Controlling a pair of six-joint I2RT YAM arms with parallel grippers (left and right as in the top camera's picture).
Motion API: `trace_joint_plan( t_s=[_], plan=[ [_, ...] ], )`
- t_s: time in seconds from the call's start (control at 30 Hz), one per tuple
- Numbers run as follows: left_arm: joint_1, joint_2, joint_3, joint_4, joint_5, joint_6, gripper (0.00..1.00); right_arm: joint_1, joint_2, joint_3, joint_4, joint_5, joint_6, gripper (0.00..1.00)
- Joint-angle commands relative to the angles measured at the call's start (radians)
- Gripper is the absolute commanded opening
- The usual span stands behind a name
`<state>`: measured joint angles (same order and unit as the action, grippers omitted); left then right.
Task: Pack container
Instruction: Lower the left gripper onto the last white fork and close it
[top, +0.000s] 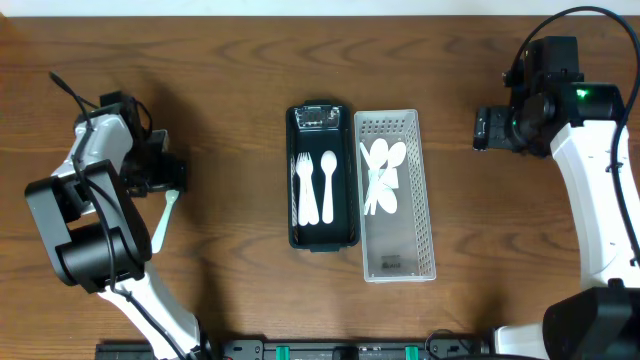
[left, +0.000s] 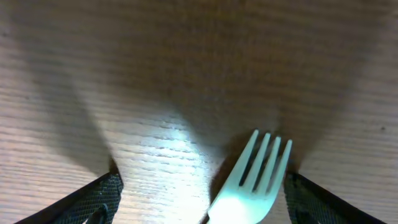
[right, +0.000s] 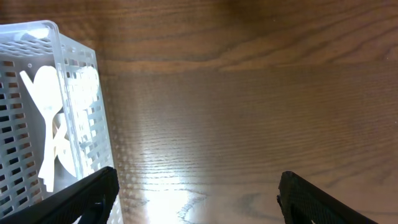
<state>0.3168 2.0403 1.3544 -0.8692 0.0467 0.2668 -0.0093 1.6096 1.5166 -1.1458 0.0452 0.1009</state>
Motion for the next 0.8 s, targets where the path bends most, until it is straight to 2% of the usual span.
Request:
trace_joint_plan(
  t_s=[0.0, 0.27, 0.5, 0.7, 0.77],
  plan=[
    [0.003, 0.015, -0.038, 0.009, -0.019, 0.014, 0.86, -0.005, 0.000, 0.000, 0.002, 0.011, -0.013, 0.86],
    [0.001, 0.015, -0.050, 0.015, -0.040, 0.013, 0.85, -0.005, 0.000, 0.000, 0.002, 0.011, -0.013, 0.86],
    [0.000, 0.015, -0.050, 0.000, -0.038, -0.008, 0.65, -0.005, 0.000, 0.000, 0.003, 0.011, -0.019, 0.87],
    [-0.001, 0.015, -0.050, -0.005, -0.029, -0.018, 0.38, -0.005, 0.000, 0.000, 0.003, 0.011, -0.021, 0.87],
    [-0.004, 0.015, -0.050, -0.005, -0.029, -0.018, 0.34, -0.005, 0.000, 0.000, 0.005, 0.011, -0.021, 0.87]
  ],
)
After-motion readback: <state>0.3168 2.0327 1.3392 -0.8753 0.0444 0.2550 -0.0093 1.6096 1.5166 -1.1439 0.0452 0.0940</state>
